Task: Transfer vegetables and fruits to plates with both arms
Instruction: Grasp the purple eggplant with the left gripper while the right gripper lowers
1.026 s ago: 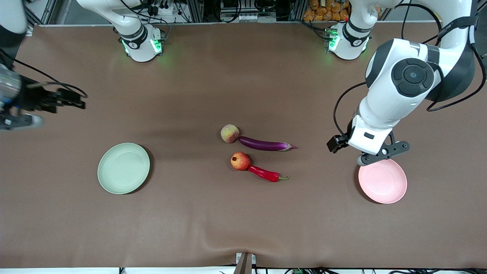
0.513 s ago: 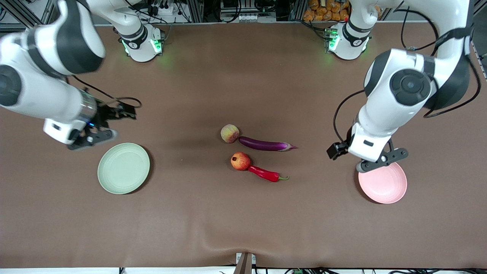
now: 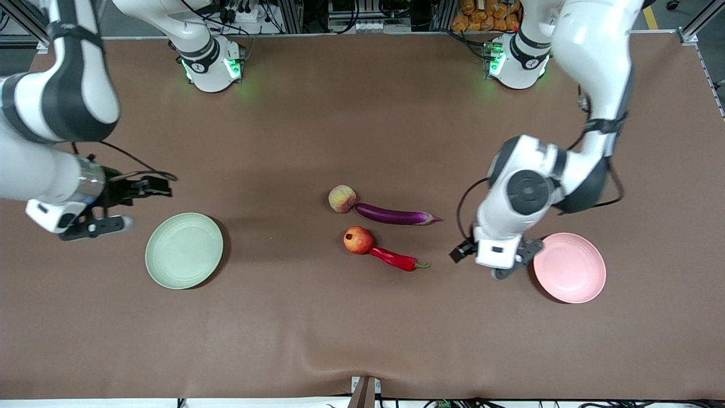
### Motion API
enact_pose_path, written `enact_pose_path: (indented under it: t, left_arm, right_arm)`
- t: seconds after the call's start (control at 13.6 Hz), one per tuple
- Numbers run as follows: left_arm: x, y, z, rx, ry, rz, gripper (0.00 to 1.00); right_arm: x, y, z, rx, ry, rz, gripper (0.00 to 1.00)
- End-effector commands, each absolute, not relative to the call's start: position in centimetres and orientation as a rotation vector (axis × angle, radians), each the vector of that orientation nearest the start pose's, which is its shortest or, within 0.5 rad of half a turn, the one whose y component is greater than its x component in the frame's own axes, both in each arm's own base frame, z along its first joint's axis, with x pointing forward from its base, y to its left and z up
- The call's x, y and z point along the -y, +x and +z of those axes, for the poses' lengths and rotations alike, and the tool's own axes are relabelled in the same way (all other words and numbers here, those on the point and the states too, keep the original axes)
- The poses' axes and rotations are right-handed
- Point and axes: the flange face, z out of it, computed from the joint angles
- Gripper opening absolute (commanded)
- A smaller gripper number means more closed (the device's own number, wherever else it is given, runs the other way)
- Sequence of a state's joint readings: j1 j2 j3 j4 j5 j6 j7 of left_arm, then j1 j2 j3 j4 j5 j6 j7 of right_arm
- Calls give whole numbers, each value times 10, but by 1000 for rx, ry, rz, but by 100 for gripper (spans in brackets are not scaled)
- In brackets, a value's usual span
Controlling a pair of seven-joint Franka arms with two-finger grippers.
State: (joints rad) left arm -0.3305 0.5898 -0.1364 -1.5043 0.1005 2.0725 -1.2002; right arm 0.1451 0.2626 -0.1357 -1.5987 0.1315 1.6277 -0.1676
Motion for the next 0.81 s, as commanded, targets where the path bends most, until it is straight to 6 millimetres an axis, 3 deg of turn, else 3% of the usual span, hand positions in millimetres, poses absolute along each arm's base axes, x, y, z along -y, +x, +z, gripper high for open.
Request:
enact_pose_path:
  t: [0.0,0.15,0.29,0.59,0.73]
  left_arm:
    - [338,615,298,1387,-2765,-8,100]
    - [374,593,264,1582,-2651,-1,100]
    - [395,573,238,1688,-2584,4,100]
    - [410,546,202,1846,-2509,1,100]
    - [415,541,195,1844,-2511,3,100]
  right_arm:
    - [-38,611,447,255,-2955,373,100]
    - [-70,611,435,244,-2829,370,100]
    - [-106,623,412,219,-2734,317,100]
    - [-160,645,358,87,-2671,213,100]
    - [-194,640,349,1,-2668,230,100]
